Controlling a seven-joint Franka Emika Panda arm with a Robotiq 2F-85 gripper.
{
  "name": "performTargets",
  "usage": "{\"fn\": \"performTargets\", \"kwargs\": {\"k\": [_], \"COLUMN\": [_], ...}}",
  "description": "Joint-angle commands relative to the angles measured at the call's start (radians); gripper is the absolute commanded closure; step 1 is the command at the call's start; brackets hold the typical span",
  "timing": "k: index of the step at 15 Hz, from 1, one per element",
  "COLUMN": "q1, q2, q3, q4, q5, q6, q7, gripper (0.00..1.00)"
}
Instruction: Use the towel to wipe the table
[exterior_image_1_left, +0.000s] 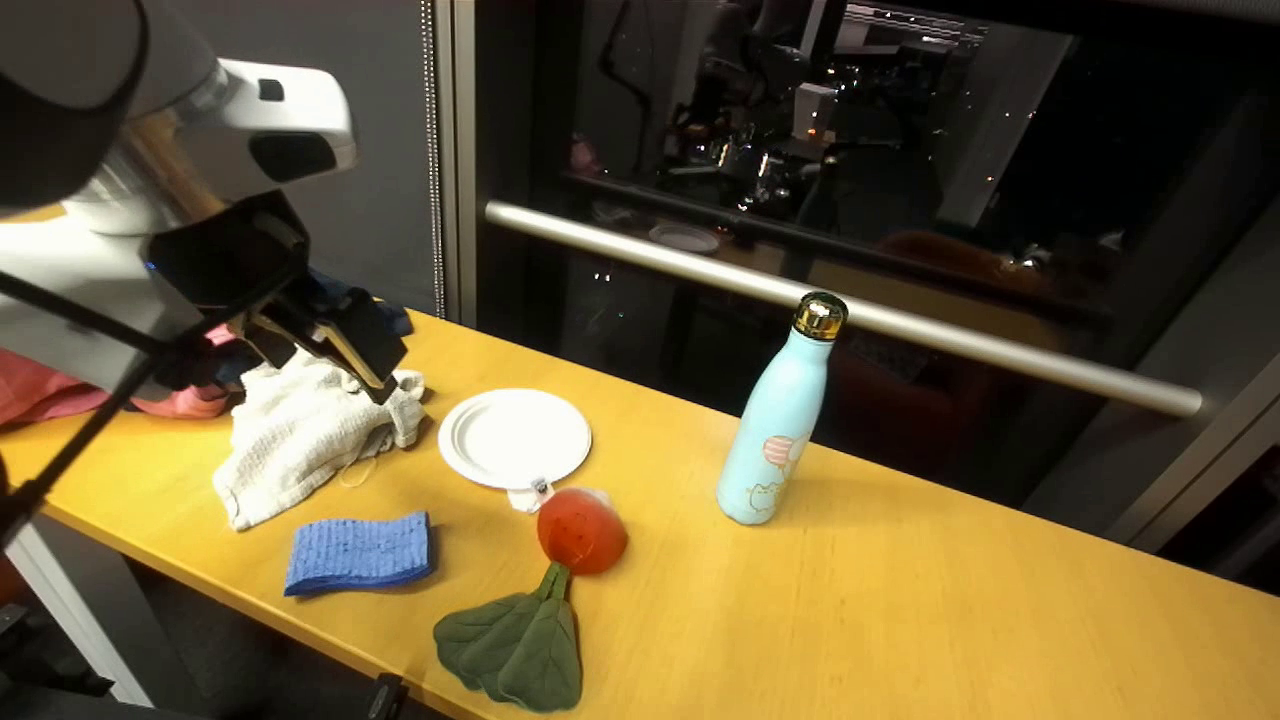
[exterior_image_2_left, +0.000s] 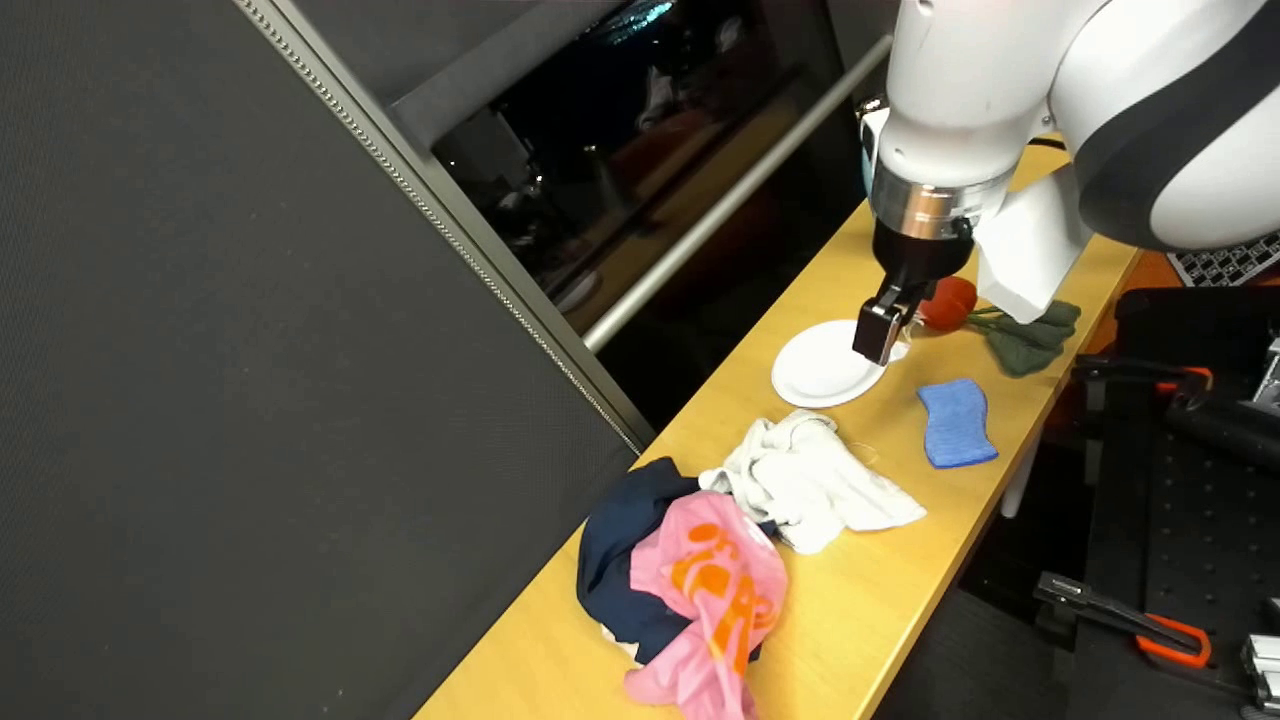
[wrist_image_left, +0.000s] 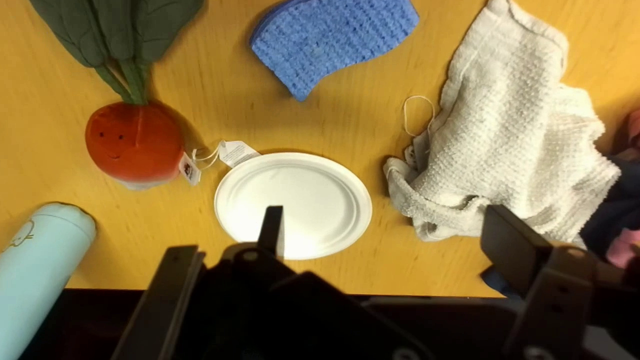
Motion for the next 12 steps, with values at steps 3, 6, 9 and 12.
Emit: {"fn": "performTargets", "kwargs": {"k": [3, 6, 9, 12], "q1": [-0.019, 0.036, 0.062, 0.084], "q2": [0.246, 0.356, 0.466, 0.537], "q3": [-0.048, -0.080, -0.064, -0.054], "q4": [0.208, 0.302, 0.355, 0.378], "q5": [-0.199, -0.255, -0.242, -0.231], "q6": [0.007, 0.004, 0.022, 0.028], "q7": [0.107, 0.149, 0.121, 0.108], "gripper": [0.00, 0.00, 0.00, 0.00]}}
